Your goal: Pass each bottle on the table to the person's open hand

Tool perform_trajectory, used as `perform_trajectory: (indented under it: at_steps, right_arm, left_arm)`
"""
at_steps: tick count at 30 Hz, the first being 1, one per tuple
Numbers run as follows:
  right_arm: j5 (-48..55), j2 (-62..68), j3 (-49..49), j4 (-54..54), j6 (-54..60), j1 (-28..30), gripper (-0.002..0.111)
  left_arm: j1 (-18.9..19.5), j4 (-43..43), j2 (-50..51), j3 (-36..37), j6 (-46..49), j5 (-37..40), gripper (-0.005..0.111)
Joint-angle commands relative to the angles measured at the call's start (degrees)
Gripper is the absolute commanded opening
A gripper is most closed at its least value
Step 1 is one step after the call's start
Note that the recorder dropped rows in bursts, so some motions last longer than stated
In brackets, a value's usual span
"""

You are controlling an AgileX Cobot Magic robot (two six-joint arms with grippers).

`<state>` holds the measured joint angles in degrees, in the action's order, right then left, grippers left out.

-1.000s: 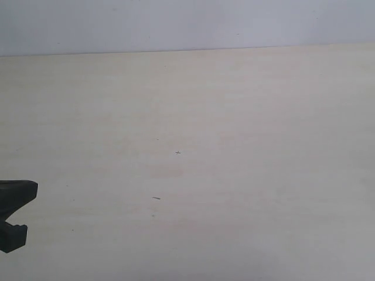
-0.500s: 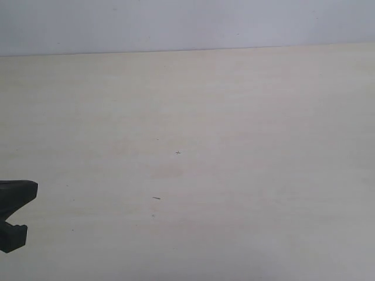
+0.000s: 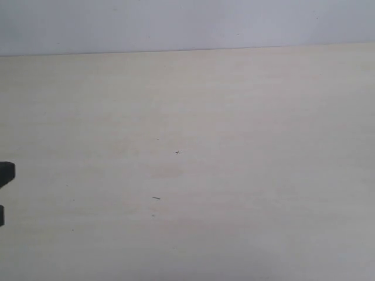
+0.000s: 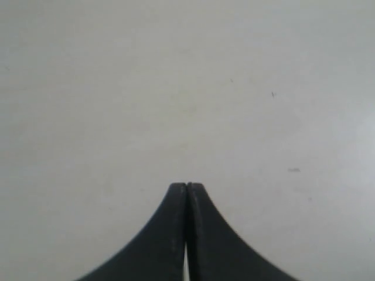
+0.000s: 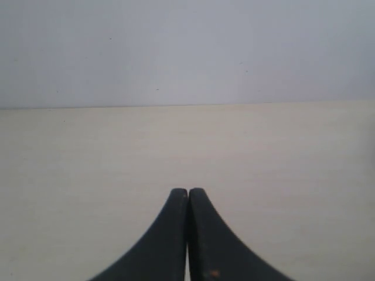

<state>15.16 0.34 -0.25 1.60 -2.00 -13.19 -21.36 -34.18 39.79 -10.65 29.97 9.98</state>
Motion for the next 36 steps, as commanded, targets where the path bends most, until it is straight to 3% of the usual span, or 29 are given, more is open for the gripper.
perform_trajectory:
  at_steps: [1,7,12,26,28,29,31,36]
  right_arm:
    - [-0.05,-0.34,0.25,0.0,0.35,0.3,0.0]
    - [-0.05,-0.34,0.25,0.0,0.35,0.3,0.0]
    - [-0.05,-0.34,0.25,0.0,0.35,0.3,0.0]
    - [-0.86,-0.34,0.25,0.0,0.35,0.3,0.0]
    - [-0.86,-0.34,0.25,0.0,0.35,0.3,0.0]
    - [-0.86,-0.34,0.25,0.0,0.35,0.3,0.0]
    - [-0.86,-0.34,0.25,0.0,0.35,0.3,0.0]
    - [-0.86,-0.34,0.25,0.0,0.35,0.3,0.0]
  left_arm:
    - [4.91,1.5,-11.01,0.02,0.02,0.22,0.0]
    - [8.24,3.19,-24.37,0.02,0.02,0.72,0.0]
    - [8.37,3.19,-31.57,0.02,-0.21,3.11,0.0]
    - [8.37,3.72,-34.13,0.02,-0.43,5.95,0.0]
    - [8.37,13.7,-34.13,0.02,-10.87,5.95,0.0]
    - [8.37,27.58,-34.38,0.02,-25.6,5.95,0.0]
    - [8.37,40.27,-35.43,0.02,-38.84,5.95,0.0]
    - [8.48,41.46,-39.79,0.46,-38.87,5.12,0.0]
